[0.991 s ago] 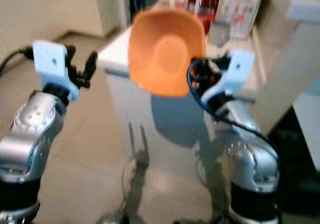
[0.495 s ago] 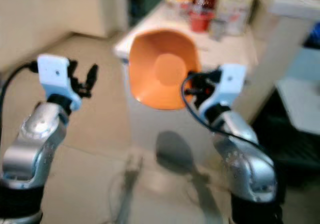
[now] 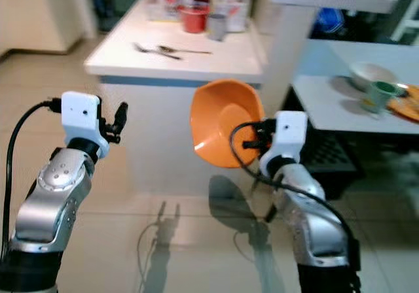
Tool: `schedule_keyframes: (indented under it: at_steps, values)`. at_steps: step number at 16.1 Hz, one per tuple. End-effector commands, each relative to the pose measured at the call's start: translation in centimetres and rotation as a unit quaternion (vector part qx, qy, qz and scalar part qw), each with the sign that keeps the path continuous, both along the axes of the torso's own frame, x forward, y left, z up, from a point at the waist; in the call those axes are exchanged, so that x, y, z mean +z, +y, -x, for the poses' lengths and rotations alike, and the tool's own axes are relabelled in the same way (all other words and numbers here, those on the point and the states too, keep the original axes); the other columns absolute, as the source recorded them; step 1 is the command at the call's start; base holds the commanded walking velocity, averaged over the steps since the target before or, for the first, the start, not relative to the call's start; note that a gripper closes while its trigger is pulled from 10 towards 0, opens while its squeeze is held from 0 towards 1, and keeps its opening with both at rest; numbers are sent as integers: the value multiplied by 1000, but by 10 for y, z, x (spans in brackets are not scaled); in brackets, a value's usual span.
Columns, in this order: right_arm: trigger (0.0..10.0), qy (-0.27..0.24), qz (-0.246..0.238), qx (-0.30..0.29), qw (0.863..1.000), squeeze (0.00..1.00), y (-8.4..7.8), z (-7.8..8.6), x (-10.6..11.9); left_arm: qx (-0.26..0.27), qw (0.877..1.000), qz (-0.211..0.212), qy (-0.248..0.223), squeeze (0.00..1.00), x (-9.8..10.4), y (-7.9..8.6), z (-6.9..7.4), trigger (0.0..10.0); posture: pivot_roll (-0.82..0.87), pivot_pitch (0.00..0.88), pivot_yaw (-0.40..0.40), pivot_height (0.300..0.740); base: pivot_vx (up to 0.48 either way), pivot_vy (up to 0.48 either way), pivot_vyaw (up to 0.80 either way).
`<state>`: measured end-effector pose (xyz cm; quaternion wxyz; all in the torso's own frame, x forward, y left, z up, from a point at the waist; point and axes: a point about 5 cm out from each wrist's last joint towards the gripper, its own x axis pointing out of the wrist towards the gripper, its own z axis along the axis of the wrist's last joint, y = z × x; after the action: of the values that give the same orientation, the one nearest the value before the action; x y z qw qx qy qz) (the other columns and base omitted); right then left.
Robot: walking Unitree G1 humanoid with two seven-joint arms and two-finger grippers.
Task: Setting the table
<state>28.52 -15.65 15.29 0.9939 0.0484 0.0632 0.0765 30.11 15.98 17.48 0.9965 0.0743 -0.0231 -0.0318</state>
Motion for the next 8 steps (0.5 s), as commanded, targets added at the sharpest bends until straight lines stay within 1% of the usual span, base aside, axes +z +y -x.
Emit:
schedule_keyframes:
  at_steps: [1, 4, 8]
  values:
    - [10000, -14, 1, 1, 1000, 0, -2, -2, 4, -1, 1000, -2, -1, 0, -1, -5, -1, 10000, -14, 0, -23, 740, 0, -371, 0]
    - [10000, -1, -1, 6, 1000, 0, -1, -3, -5, 3, 1000, 2, 2, 0, -6, -8, -3, 10000, -14, 0, -30, 740, 0, -370, 0]
    - [10000, -1, 1, -9, 1000, 0, -6, -4, -9, 5, 1000, 1, 0, 0, -7, -9, -4, 10000, -14, 0, -34, 740, 0, -371, 0]
